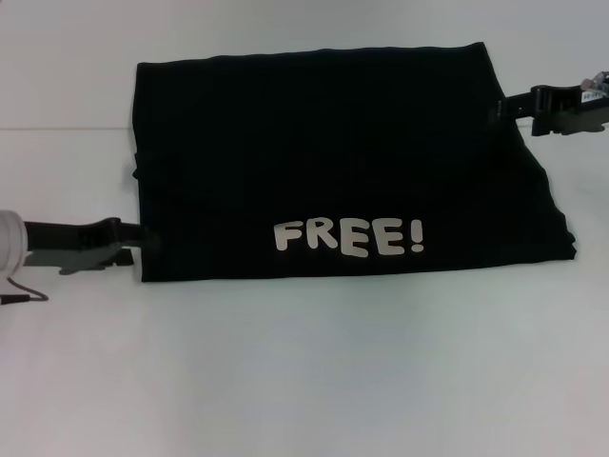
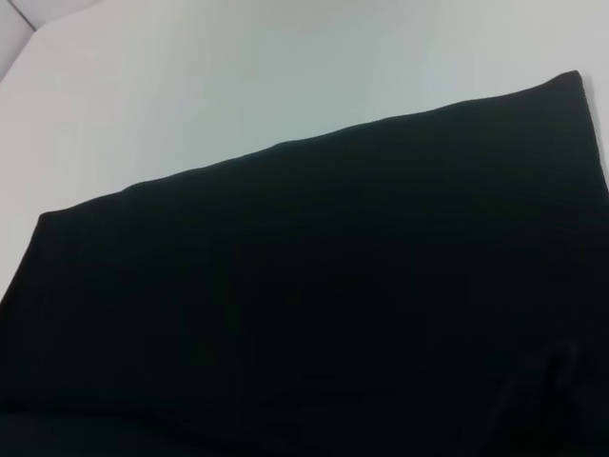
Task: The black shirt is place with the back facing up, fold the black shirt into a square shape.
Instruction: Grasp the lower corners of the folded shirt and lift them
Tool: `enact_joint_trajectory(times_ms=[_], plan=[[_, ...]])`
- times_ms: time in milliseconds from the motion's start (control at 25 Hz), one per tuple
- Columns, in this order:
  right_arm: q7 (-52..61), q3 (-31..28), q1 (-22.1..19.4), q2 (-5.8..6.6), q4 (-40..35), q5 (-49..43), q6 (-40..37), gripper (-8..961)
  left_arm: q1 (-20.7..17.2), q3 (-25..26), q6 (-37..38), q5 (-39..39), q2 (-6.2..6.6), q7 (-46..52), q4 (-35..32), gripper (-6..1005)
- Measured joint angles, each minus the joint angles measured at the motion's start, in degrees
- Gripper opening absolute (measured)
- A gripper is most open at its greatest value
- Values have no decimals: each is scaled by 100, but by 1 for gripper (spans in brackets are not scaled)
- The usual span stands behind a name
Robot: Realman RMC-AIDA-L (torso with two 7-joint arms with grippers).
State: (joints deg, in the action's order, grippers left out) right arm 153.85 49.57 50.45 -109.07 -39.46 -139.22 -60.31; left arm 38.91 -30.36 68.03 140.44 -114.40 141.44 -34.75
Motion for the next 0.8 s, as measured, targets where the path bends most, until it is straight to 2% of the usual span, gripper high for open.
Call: enact_joint_trajectory(times_ms=[400, 800], plan=[[-41, 0, -19, -14, 5, 1, 45, 798, 104, -49, -328, 3, -53, 15, 194, 436], [-48, -8, -37, -18, 9, 2, 99, 791, 120, -49, -295, 3, -75, 16, 298, 442]])
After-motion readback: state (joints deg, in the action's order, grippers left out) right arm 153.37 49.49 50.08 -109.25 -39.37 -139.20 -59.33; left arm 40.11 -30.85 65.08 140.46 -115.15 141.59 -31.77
